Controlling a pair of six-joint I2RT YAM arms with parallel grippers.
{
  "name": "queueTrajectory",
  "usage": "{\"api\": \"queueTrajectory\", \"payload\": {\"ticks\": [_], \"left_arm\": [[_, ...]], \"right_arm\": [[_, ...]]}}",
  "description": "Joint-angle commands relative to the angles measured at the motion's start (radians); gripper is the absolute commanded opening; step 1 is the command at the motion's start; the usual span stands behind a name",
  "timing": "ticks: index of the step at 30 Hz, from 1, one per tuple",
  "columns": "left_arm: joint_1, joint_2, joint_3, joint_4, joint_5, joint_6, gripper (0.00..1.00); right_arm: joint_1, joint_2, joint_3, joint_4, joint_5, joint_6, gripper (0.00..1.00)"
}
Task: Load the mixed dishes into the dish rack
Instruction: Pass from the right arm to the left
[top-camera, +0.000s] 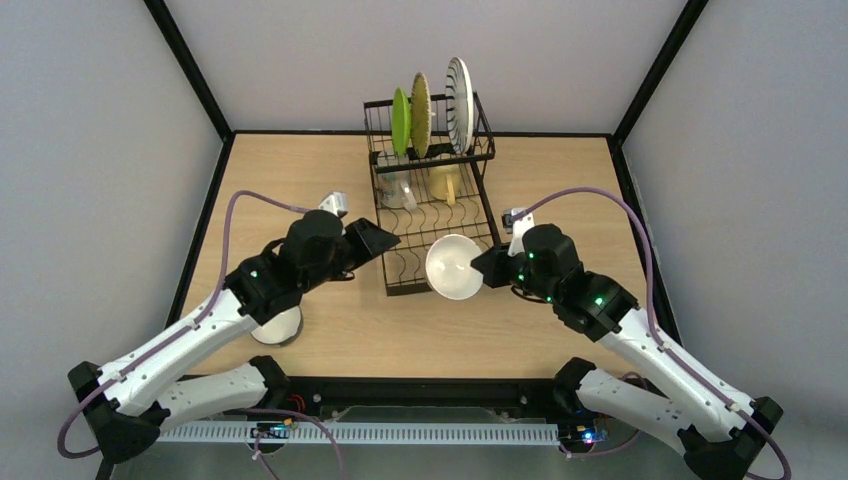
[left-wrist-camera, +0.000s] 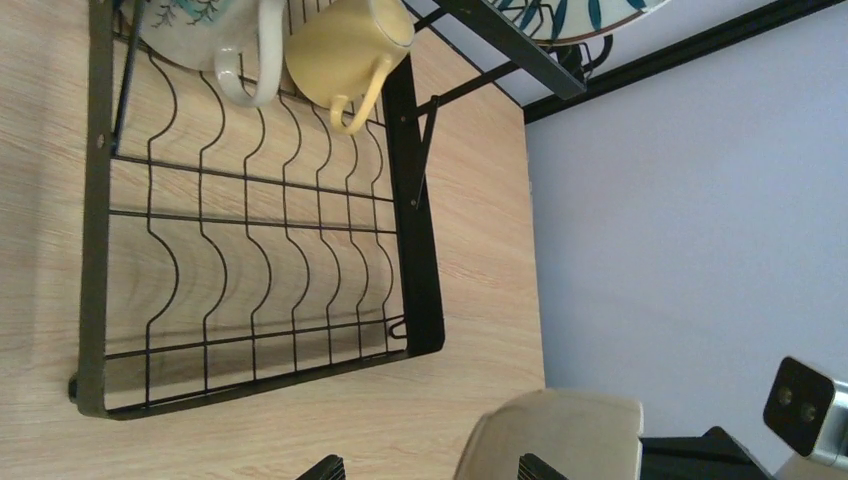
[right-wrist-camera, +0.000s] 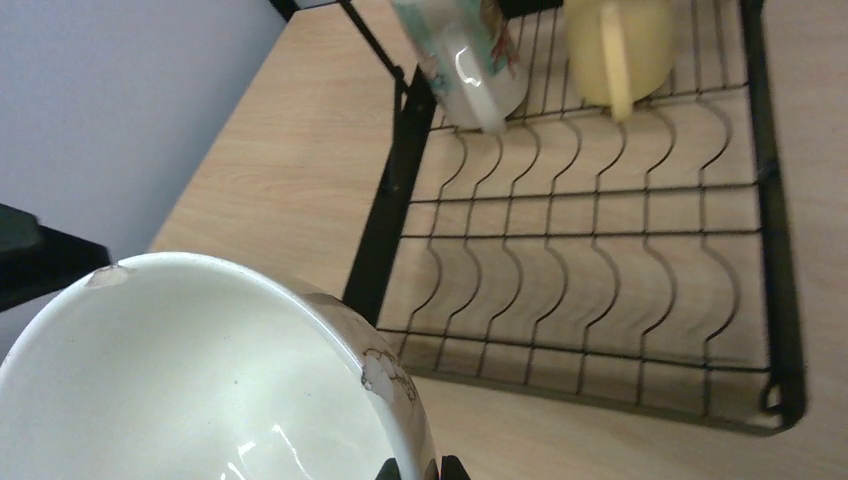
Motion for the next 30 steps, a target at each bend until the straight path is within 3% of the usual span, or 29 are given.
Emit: {"api": "queueTrajectory", "payload": {"ticks": [1,14,30], "left_arm": [[0.006,0.035,0.071,-0.052,0.049,-0.002,0.99],[-0.002,0.16,0.181,-0.059,0.167,0.092,0.99],[-0.084,0.302,0.326,-0.171,0.088,0.231,0.99]], "right_arm": [[0.003,-0.014,0.072,0.034,0.112,-0.176,0.0],[0.003,0.127,0.154,0.042,0.155,-0.347,0.0],[0.003,0.249,0.265,0.054,0.154,-0.395,0.0]]}}
